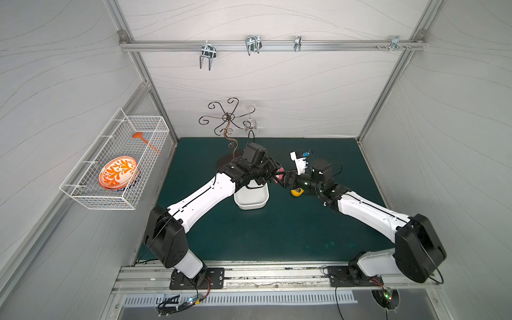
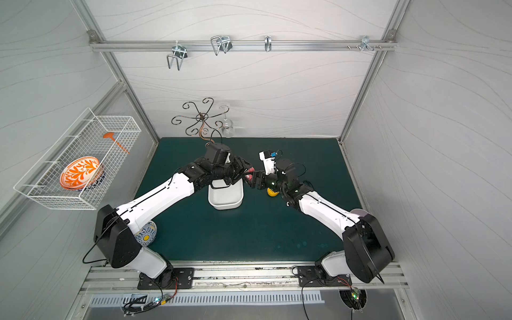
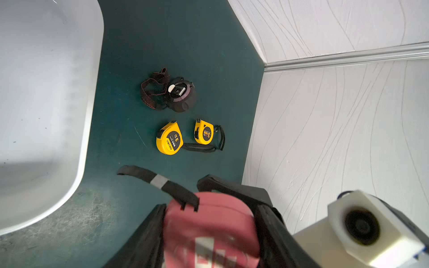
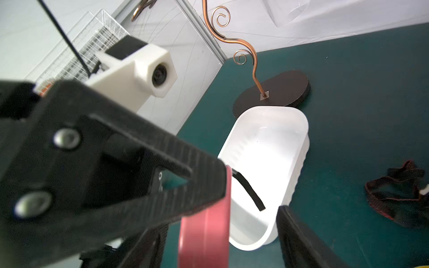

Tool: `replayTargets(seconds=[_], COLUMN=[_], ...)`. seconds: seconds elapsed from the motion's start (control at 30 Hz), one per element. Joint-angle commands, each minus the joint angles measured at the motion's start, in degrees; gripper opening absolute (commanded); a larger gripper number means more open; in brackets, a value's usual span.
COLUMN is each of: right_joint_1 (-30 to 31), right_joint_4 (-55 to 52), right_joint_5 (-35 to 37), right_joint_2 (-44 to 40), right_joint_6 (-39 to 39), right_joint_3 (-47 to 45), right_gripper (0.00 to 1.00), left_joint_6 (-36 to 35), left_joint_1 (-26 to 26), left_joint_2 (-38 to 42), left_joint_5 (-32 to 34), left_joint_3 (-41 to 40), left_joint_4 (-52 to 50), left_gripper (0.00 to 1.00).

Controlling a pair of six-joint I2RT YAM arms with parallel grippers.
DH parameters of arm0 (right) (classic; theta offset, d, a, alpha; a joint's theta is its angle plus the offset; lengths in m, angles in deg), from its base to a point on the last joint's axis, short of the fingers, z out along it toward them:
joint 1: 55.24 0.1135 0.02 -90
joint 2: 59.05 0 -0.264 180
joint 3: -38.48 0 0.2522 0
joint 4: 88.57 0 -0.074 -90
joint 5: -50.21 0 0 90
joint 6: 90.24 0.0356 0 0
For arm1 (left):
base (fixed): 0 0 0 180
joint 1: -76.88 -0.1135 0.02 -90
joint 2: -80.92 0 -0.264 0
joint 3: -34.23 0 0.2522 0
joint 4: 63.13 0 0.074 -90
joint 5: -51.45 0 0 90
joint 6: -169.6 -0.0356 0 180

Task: Take the tape measure out of the storage box
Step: Place the tape measure at the center of the board.

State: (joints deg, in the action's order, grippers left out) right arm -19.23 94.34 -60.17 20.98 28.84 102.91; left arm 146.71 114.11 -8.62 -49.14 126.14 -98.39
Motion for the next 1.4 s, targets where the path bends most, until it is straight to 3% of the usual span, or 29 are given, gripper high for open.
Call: replayTargets(seconds=[0.0,0.2,0.4,0.43,0.53,0.6,0.73,1.03,1.37], right_joint_1=[0.5,0.8,0.8,0.9,0.4,-1.0,-5.7,-17.1,-23.8], right_joint_4=[1.5,1.3,0.9,0.1,-3.1,-5.7,-10.7,-18.5,-20.3], right_joint_5=[-0.1,0.7,1.1,1.5,2.5,1.6,-1.3,-6.2,-8.3], right_joint_2=[0.6,-0.1,-0.9,-1.4,-4.0,-5.8,-9.8,-15.9,-8.0], right_joint_6=[0.0,0.6,1.1,1.0,1.2,2.4,5.3,9.5,11.5], right_joint_3=[1.0,0.2,-0.3,-0.4,-1.6,-3.1,-7.6,-16.6,-19.4], right_gripper=[0.61,0.26,0.09,0.08,0.08,0.08,0.07,0.08,0.09], left_joint_6=[0.3,-0.1,-0.8,-1.7,-7.4,-12.1,-18.3,-20.8,-21.3], left_joint_1=[0.4,0.3,0.3,0.3,0.3,0.2,-1.0,-3.1,-4.3], left_joint_2=[1.9,2.1,2.0,2.0,2.9,3.6,5.8,10.7,12.7], left_joint_5=[0.6,1.6,2.2,2.7,7.0,10.9,15.2,16.8,16.0], left_joint_3=[0.8,0.9,1.0,1.3,3.1,4.3,4.0,-2.1,-6.0], left_joint_4=[2.7,2.3,2.0,1.4,-3.1,-6.8,-11.3,-11.7,-11.0], left_gripper=[0.0,0.0,0.0,0.05,0.58,0.75,0.99,1.0,1.0])
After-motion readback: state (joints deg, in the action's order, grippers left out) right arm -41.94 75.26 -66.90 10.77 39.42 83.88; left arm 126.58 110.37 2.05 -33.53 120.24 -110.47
